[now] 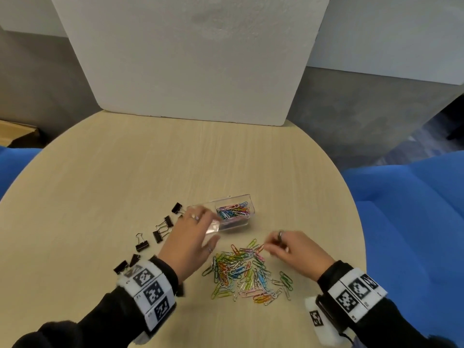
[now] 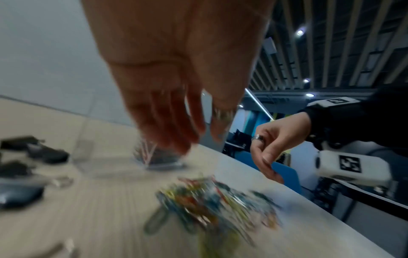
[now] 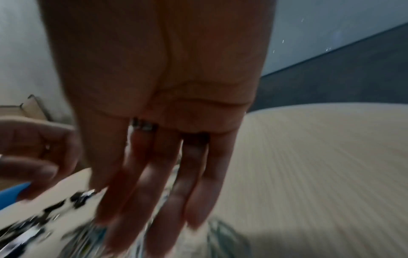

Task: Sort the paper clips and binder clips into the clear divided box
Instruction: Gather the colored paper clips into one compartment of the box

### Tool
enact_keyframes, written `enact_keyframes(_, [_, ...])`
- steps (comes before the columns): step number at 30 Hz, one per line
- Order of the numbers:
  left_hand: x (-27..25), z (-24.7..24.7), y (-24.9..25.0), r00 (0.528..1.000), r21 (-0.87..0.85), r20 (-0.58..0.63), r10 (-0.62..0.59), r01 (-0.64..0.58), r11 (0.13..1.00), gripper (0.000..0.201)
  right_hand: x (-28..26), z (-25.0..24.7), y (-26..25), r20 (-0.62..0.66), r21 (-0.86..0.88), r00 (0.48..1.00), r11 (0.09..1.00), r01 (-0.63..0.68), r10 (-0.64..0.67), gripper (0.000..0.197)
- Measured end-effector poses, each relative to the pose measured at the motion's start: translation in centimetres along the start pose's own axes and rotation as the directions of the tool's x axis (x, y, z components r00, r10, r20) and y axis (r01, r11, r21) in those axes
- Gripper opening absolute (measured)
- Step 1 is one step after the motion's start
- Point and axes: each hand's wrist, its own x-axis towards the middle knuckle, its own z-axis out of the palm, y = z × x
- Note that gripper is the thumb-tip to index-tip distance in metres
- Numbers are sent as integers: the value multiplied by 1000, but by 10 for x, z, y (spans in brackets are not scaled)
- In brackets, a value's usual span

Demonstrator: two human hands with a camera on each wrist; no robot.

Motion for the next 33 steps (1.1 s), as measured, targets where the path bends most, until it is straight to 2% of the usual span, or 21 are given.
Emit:
enact_keyframes(1, [-11, 4, 6, 989, -19, 147, -31, 34, 999, 26, -8, 5, 5, 143, 18, 990, 1000, -26, 23, 11])
enact_keyframes(2, [-20, 10, 11, 946, -1, 318, -68, 73, 997, 22, -16, 12, 10, 279, 32, 959, 998, -56, 45, 12])
enact_keyframes(4, [-34, 25, 17, 826, 82, 551, -118, 87, 993, 18, -26, 29, 19, 465, -4, 881, 995, -102, 92, 14])
enact_keyframes(5, [-38, 33, 19, 785, 110, 603, -138, 90, 990, 15, -29, 36, 22, 493, -42, 863, 994, -98, 106, 14])
enact_keyframes(7, [-39, 48, 21, 756, 149, 631, -175, 104, 983, 16, -28, 48, 27, 467, -71, 877, 993, -90, 113, 8])
enact_keyframes(9, [-35, 61, 22, 770, 147, 611, -186, 121, 982, 22, -22, 52, 25, 423, -33, 901, 995, -93, 98, 16])
enact_keyframes(12, [-25, 69, 28, 815, 103, 556, -164, 128, 986, 23, -11, 54, 18, 334, 57, 942, 997, -56, 34, 20])
enact_keyframes(14, [-20, 70, 29, 858, 70, 483, -177, 163, 984, 30, -10, 50, 18, 141, 97, 989, 993, -64, 50, 14])
enact_keyframes(15, [-19, 69, 28, 883, 57, 428, -193, 186, 981, 38, -11, 48, 22, 14, 81, 995, 992, -95, 94, 11])
enact_keyframes(16, [-19, 68, 26, 904, 50, 373, -210, 206, 977, 47, -14, 47, 27, -94, 26, 984, 988, -151, 153, 21])
enact_keyframes(17, [-19, 67, 23, 911, 56, 337, -235, 230, 972, 57, -19, 46, 32, -148, -50, 966, 974, -221, 211, 36])
enact_keyframes(18, [-19, 66, 20, 907, 67, 322, -271, 264, 962, 68, -23, 47, 36, -147, -114, 952, 951, -286, 269, 48])
enact_keyframes(20, [-19, 67, 15, 878, 91, 332, -345, 334, 938, 81, -29, 51, 38, -86, -144, 935, 925, -352, 343, 55])
enact_keyframes(22, [-18, 70, 16, 873, 115, 333, -355, 336, 935, 73, -30, 60, 35, -62, -64, 941, 940, -336, 332, 49])
enact_keyframes(24, [-15, 75, 21, 891, 90, 339, -304, 291, 953, 57, -26, 68, 28, -65, 38, 956, 958, -284, 286, 45])
enact_keyframes(26, [-12, 79, 27, 901, 26, 358, -246, 254, 967, 48, -18, 75, 18, -66, 134, 970, 965, -225, 236, 38])
enact_keyframes(29, [-6, 77, 27, 906, -100, 372, -201, 255, 962, 49, -5, 77, 7, -172, 173, 970, 975, -140, 170, 26])
enact_keyframes(31, [-3, 68, 24, 928, -159, 332, -171, 234, 959, 47, 0, 74, 7, -243, 86, 963, 991, -99, 117, 36])
enact_keyframes(33, [-2, 54, 22, 963, -200, 244, -112, 163, 966, 43, 3, 71, 10, -169, -66, 981, 992, -110, 98, 69])
